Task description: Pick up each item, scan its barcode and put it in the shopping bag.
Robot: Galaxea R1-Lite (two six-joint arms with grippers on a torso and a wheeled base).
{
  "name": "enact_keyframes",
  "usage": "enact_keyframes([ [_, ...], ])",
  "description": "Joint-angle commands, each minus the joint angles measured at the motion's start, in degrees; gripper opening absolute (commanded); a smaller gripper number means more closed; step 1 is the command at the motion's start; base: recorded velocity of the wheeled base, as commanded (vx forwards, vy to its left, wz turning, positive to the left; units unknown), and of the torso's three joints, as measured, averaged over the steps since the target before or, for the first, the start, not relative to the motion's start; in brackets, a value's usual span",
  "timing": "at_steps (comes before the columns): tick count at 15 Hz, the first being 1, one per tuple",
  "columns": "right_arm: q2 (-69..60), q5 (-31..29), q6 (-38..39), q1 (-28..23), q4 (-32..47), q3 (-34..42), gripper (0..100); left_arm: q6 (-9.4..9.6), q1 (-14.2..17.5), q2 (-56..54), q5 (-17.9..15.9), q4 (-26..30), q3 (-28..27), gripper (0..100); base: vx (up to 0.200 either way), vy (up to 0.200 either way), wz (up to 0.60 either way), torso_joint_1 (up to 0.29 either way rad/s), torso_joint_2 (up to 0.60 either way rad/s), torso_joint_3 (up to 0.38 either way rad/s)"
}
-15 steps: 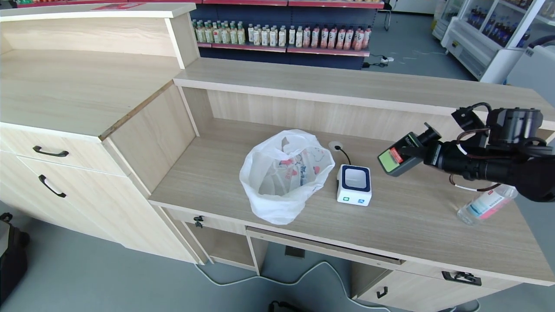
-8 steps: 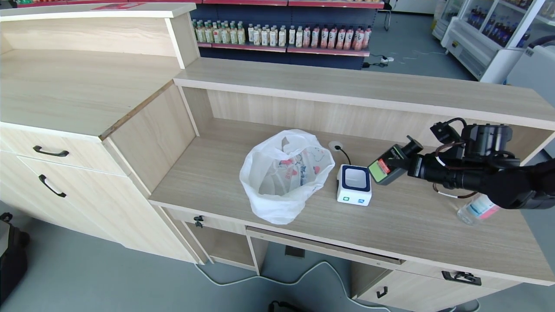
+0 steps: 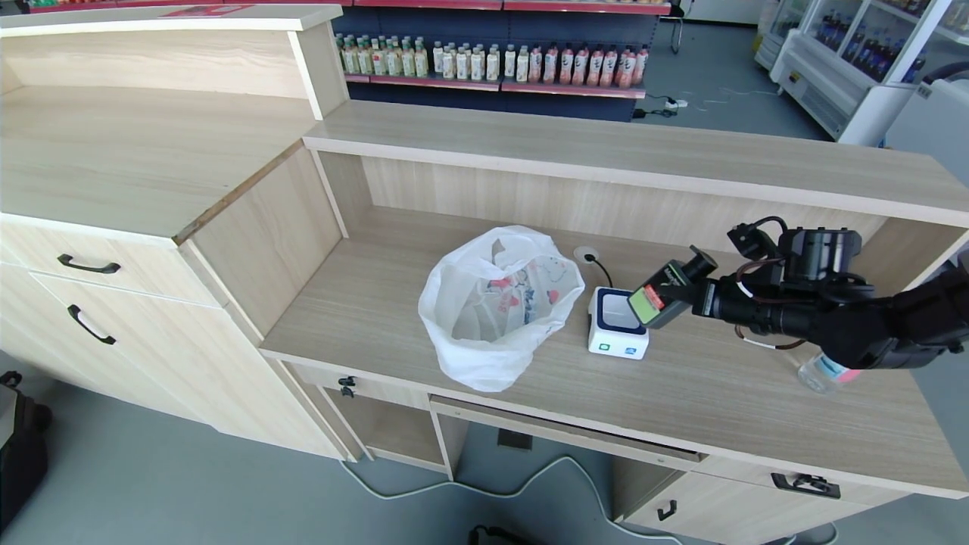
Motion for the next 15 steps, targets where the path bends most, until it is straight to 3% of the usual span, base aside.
enact_keyframes([
  [1, 0.7, 0.0, 0.1, 0.8, 0.0, -1.0, 0, 0.0, 0.0, 0.0, 0.0, 0.0, 0.0, 100, 0.0, 0.0, 0.0, 0.0, 0.0, 0.0],
  [15, 4.3, 0.0, 0.1, 2.0, -0.2, -3.6, 0, 0.0, 0.0, 0.0, 0.0, 0.0, 0.0, 100, 0.0, 0.0, 0.0, 0.0, 0.0, 0.0],
])
